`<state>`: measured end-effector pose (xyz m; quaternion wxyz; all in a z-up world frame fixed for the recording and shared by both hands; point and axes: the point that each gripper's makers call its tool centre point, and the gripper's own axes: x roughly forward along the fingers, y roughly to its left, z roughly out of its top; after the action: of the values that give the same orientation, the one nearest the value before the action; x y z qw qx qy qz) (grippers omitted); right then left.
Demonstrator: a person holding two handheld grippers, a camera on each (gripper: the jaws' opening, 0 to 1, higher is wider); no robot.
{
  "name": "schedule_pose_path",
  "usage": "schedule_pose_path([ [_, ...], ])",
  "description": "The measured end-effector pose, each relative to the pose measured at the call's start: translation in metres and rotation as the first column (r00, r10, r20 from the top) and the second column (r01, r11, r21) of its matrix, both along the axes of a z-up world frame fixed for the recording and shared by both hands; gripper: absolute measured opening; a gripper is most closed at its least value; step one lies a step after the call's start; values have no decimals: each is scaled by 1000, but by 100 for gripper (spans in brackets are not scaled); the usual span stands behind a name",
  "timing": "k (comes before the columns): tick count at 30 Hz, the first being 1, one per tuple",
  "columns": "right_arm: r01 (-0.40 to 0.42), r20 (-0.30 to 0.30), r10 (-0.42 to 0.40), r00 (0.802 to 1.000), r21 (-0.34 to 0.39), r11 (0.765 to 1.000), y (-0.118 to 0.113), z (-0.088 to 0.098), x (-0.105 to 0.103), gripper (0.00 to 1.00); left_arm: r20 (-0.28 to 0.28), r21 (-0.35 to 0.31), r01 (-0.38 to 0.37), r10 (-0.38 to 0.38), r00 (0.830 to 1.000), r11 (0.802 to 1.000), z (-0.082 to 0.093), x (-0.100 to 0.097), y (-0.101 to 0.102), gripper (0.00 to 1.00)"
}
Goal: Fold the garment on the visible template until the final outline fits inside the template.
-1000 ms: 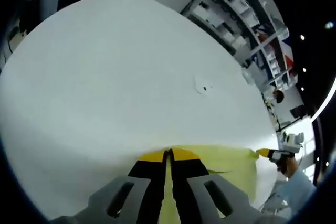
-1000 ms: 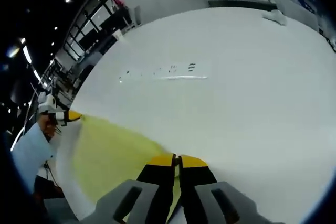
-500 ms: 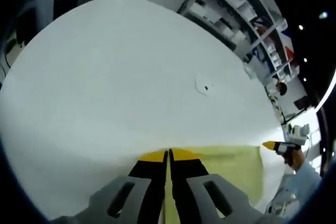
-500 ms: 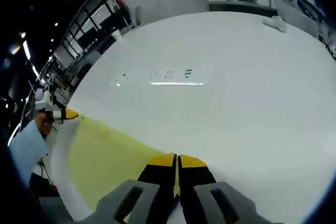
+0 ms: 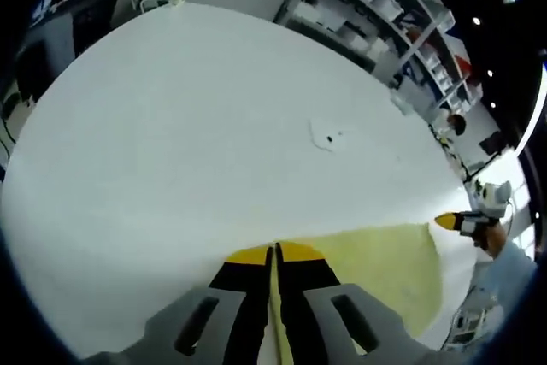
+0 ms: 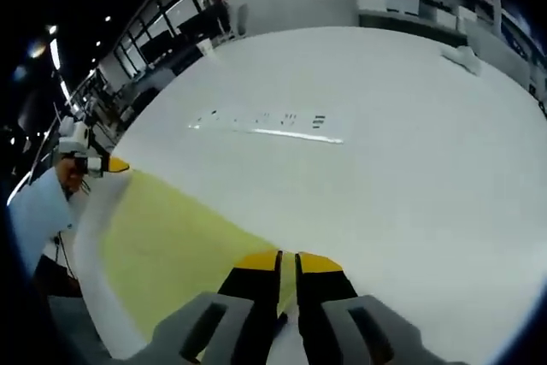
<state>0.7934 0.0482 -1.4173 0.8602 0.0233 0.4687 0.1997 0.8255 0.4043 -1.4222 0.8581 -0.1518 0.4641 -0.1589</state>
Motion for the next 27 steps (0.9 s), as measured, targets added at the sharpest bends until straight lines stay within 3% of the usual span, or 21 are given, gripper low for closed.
schedule_pose_path([
  [7,-65,6,66,998,-26,998,8,0,-15,8,13,30,92,-93,996,995,1,-11,-7,12],
  [12,-84,-1,84,997,-29,996,8,0,-32,9,32,22,126,-127,991,992,9,-26,-13,13],
  [27,-93,-12,93,996,-16,996,7,3,-86,9,42,50,201,-203,978,978,13,-67,-5,14],
])
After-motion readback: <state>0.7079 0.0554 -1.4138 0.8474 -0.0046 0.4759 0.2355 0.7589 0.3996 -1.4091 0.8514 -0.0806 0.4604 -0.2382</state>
